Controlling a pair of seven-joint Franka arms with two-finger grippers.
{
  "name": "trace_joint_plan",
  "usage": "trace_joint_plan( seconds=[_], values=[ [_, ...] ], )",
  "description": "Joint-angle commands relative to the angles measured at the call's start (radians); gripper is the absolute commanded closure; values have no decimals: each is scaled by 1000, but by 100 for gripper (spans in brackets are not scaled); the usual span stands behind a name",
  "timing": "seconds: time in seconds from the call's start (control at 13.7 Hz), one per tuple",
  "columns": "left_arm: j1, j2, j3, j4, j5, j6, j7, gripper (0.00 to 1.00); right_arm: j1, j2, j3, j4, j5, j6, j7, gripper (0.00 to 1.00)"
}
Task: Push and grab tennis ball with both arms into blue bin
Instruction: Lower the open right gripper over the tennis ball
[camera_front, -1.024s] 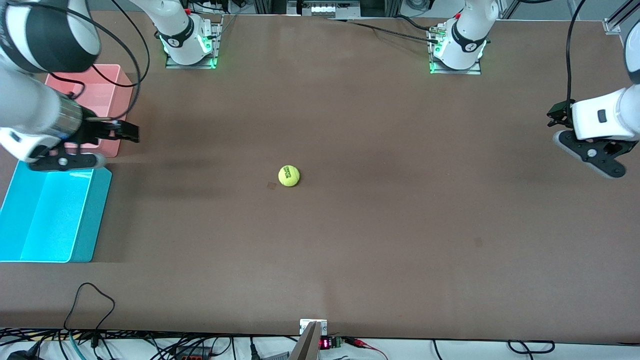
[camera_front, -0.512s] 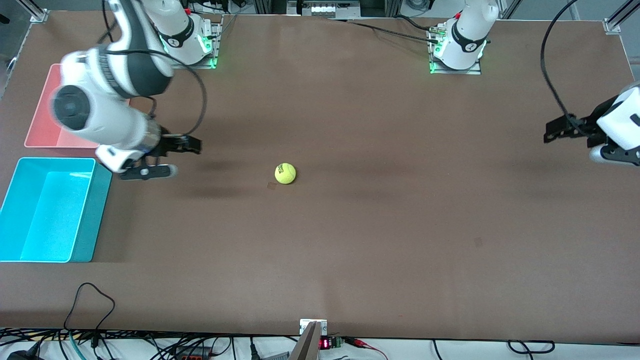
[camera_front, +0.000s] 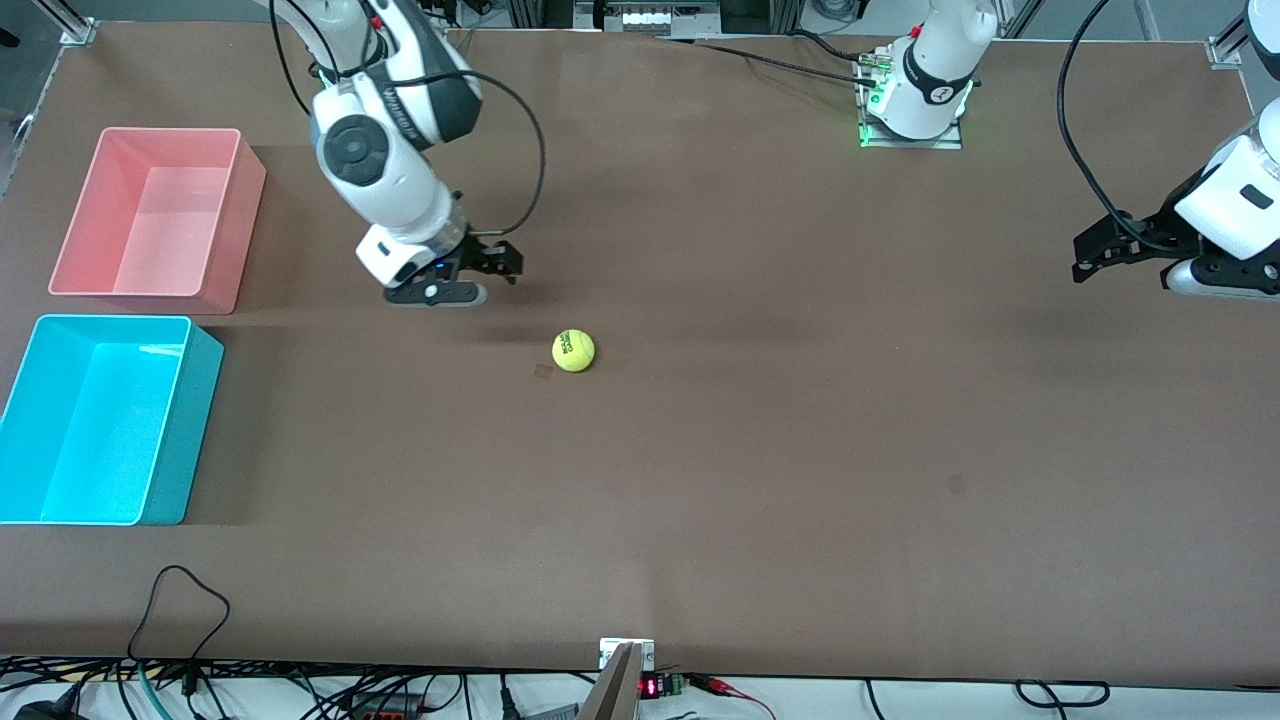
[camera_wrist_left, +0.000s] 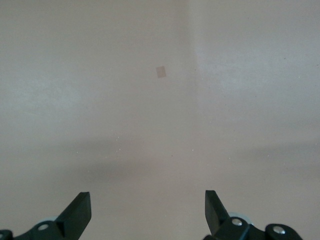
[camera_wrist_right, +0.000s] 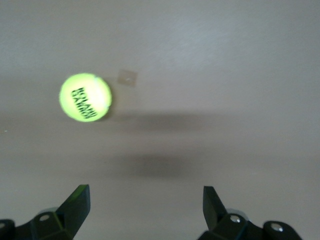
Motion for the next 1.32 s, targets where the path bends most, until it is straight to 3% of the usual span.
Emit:
trace_joint_plan(
  seconds=[0.0, 0.37, 0.66, 0.88, 1.24],
  values=[
    [-7, -18, 13, -17, -9, -25, -18, 0, 45, 87, 11, -2, -56, 132, 113, 0],
    [-7, -14, 6, 3, -8, -40, -78, 0, 92, 230, 6, 72, -171, 229, 203, 0],
    [-9, -15, 1, 5, -2, -49, -75, 0, 99, 281, 2, 145, -171, 229, 203, 0],
    [-15, -15, -1, 5, -2, -57, -75, 0, 173, 328, -53, 191, -171, 229, 203, 0],
    [-14, -15, -1, 5, -2, -59, -73, 0, 178, 376, -66, 227, -239, 229, 193, 0]
  ],
)
